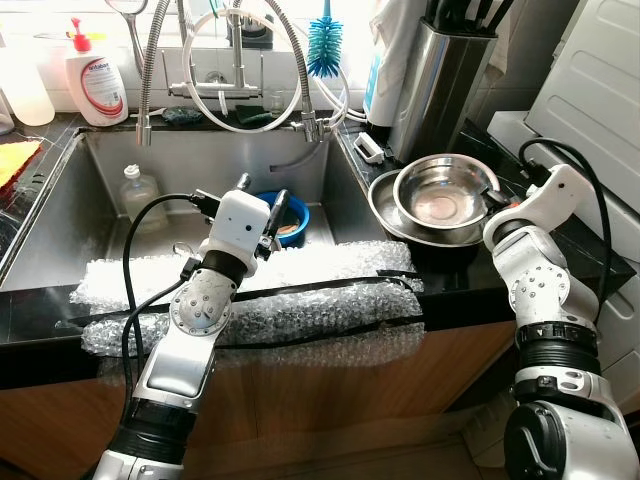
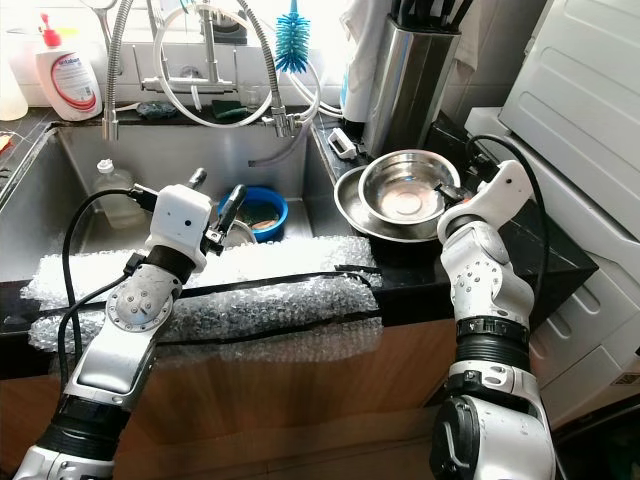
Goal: Kitchen organization
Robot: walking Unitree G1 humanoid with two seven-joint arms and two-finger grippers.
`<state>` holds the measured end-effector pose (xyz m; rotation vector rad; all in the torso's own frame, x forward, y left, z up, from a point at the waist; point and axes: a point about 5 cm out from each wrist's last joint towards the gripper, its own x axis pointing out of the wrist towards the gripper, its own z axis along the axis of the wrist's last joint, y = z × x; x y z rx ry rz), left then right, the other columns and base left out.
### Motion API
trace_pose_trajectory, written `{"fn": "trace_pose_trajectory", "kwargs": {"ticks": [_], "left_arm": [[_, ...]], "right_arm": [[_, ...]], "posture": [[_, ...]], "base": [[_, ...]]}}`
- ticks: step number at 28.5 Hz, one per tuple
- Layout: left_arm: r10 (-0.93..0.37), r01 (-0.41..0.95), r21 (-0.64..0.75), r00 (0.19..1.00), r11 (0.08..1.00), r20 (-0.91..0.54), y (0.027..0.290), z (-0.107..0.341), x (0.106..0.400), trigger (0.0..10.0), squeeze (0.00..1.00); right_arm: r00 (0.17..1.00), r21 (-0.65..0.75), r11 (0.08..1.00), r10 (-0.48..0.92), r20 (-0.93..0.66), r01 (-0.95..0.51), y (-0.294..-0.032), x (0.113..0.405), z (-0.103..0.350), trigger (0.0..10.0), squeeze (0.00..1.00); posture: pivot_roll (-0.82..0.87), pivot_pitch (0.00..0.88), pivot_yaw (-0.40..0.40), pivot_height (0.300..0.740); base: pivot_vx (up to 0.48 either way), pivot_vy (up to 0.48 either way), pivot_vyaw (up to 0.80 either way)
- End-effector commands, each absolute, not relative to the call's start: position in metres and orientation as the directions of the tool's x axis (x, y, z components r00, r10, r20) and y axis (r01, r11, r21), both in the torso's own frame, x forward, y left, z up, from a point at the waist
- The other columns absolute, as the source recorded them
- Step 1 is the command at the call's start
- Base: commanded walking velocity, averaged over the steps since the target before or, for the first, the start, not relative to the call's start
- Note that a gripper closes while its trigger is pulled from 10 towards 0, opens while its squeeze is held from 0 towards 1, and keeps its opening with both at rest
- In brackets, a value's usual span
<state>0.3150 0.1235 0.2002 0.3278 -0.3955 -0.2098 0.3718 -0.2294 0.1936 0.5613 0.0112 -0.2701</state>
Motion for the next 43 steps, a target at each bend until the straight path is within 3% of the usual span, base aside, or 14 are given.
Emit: {"fn": "trace_pose_trajectory", "kwargs": {"ticks": [1,7,8,9,10,13,17,21,26,27,32,43], "left_arm": [[-0.254,0.108,0.361,0.886,0.926,0.387,0.122,0.211,0.316,10.0,0.0],[-0.229,0.079,0.352,0.884,0.933,0.409,0.125,0.214,0.316,10.0,0.0],[-0.227,0.076,0.352,0.884,0.933,0.41,0.125,0.214,0.316,10.0,0.0],[-0.226,0.076,0.352,0.884,0.933,0.41,0.125,0.214,0.316,10.0,0.0],[-0.225,0.074,0.351,0.883,0.933,0.411,0.125,0.214,0.316,10.0,0.0],[-0.217,0.063,0.349,0.881,0.935,0.421,0.125,0.216,0.316,10.0,0.0],[-0.181,0.049,0.292,0.876,0.955,0.446,0.127,0.221,0.317,10.0,0.0],[-0.165,0.052,0.251,0.876,0.967,0.452,0.129,0.223,0.317,10.0,0.0],[-0.098,0.14,-0.066,0.897,0.988,0.432,0.135,0.225,0.319,10.0,0.0],[-0.098,0.14,-0.066,0.897,0.988,0.432,0.135,0.225,0.319,10.0,0.0],[-0.095,0.232,-0.319,0.915,0.919,0.391,0.137,0.223,0.32,10.0,0.0],[-0.205,0.347,-0.332,0.896,0.877,0.394,0.124,0.226,0.315,10.0,0.0]], "right_arm": [[0.962,0.557,0.803,-0.271,0.024,0.212,-0.232,0.372,0.214,0.0,0.0],[0.965,0.614,0.772,-0.255,0.063,0.163,-0.226,0.373,0.212,0.0,0.0],[0.97,0.629,0.763,-0.236,0.055,0.15,-0.222,0.373,0.209,4.3,0.0],[0.972,0.631,0.761,-0.23,0.05,0.148,-0.22,0.373,0.208,4.3,0.0],[0.973,0.636,0.759,-0.224,0.055,0.138,-0.218,0.373,0.207,10.0,0.0],[0.975,0.682,0.727,-0.196,0.104,0.073,-0.211,0.373,0.208,10.0,0.0],[0.945,0.747,0.637,-0.084,0.315,-0.192,-0.196,0.367,0.227,10.0,0.0],[0.927,0.76,0.594,-0.062,0.37,-0.263,-0.192,0.365,0.231,10.0,0.0],[0.891,0.778,0.474,0.031,0.454,-0.413,-0.179,0.358,0.225,10.0,0.0],[0.891,0.778,0.474,0.031,0.454,-0.413,-0.179,0.358,0.225,10.0,0.0],[0.834,0.733,0.403,0.189,0.518,-0.547,-0.156,0.344,0.21,10.0,0.0],[0.815,0.744,0.334,0.28,0.508,-0.579,-0.128,0.335,0.198,10.0,0.0]], "posture": [[0.02,0.0,-0.103,0.74],[0.02,0.0,-0.103,0.74],[0.02,0.0,-0.103,0.74],[0.02,0.0,-0.103,0.74],[0.02,0.0,-0.103,0.74],[0.02,0.0,-0.102,0.74],[0.02,0.0,-0.102,0.74],[0.02,0.0,-0.102,0.74],[0.03,0.0,-0.1,0.74],[0.03,0.0,-0.1,0.74],[0.03,0.0,-0.099,0.74],[0.03,0.0,-0.102,0.74]], "base": [[0.0,0.0,0.0],[0.0,0.0,0.0],[0.0,0.0,0.0],[0.0,0.0,0.0],[0.0,0.0,0.0],[0.0,0.0,0.0],[0.0,0.0,0.0],[0.0,0.0,0.0],[0.0,0.0,0.0],[0.0,0.0,0.0],[0.0,0.0,0.0],[0.0,0.0,0.0]]}}
